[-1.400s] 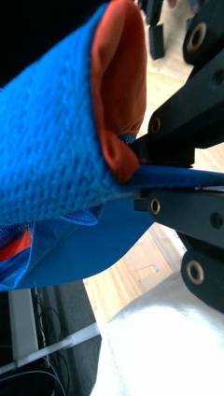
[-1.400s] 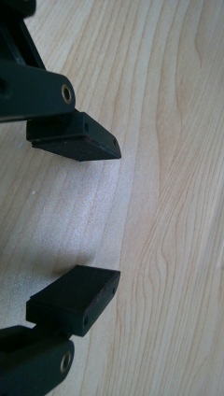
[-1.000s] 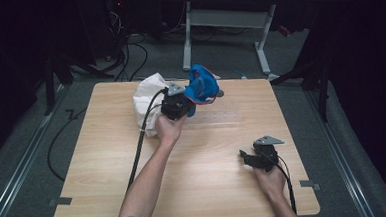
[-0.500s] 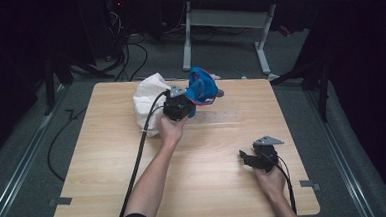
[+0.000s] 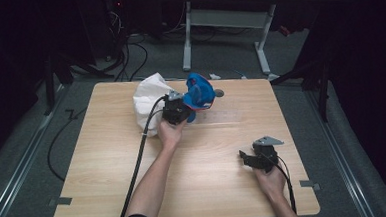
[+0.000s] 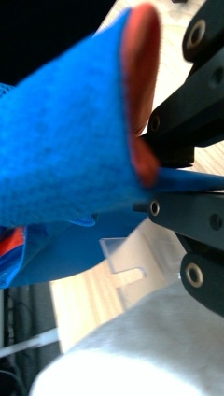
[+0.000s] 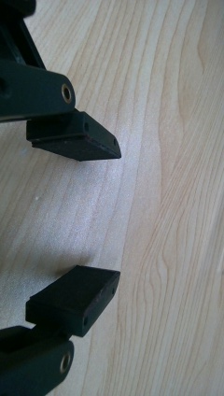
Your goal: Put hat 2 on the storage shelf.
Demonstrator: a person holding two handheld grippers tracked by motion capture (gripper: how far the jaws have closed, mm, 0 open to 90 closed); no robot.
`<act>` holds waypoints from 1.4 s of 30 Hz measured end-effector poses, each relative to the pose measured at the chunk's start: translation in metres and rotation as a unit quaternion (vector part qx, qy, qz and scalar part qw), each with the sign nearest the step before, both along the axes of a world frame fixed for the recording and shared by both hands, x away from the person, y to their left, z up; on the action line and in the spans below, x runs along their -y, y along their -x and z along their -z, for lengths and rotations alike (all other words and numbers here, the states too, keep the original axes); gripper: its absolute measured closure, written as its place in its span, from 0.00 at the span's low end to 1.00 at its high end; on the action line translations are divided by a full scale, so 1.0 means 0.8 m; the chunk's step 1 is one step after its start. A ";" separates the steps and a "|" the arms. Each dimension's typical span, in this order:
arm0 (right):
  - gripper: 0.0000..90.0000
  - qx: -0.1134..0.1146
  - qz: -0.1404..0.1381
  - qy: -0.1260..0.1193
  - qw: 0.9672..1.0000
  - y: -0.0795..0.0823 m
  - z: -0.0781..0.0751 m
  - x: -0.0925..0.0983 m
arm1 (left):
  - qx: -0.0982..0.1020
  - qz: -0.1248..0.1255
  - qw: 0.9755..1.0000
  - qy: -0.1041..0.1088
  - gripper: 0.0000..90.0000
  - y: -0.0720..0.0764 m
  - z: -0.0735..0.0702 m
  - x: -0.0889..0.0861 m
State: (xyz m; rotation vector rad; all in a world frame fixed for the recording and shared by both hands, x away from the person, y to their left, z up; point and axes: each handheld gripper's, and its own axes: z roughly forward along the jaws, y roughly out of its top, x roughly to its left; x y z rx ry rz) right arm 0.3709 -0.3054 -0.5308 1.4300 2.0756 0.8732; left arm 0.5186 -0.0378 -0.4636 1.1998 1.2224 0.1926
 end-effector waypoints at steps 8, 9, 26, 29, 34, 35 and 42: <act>0.40 0.000 0.000 0.000 1.000 0.000 0.000 0.000 | -0.002 -0.001 1.000 -0.019 0.93 0.003 0.004 0.000; 0.40 0.000 0.000 0.000 1.000 0.000 0.000 0.000 | -0.002 -0.001 1.000 -0.023 0.92 0.004 0.004 0.000; 0.40 0.000 0.000 0.000 1.000 0.000 0.000 0.000 | -0.011 -0.022 0.997 -0.076 0.49 0.017 0.008 0.006; 0.40 0.000 0.000 0.000 1.000 0.000 0.000 0.000 | -0.009 -0.026 0.996 -0.086 0.45 0.022 0.010 0.006; 0.40 0.000 0.000 0.000 1.000 0.000 0.000 0.000 | -0.004 -0.025 0.995 -0.095 0.41 0.033 0.009 0.002; 0.40 0.000 0.000 0.000 1.000 0.000 0.000 0.000 | -0.001 -0.025 0.995 -0.094 0.40 0.035 0.007 0.001; 0.40 -0.001 0.000 -0.001 1.000 0.000 0.000 0.000 | 0.008 -0.017 0.995 -0.100 0.39 0.056 0.001 -0.013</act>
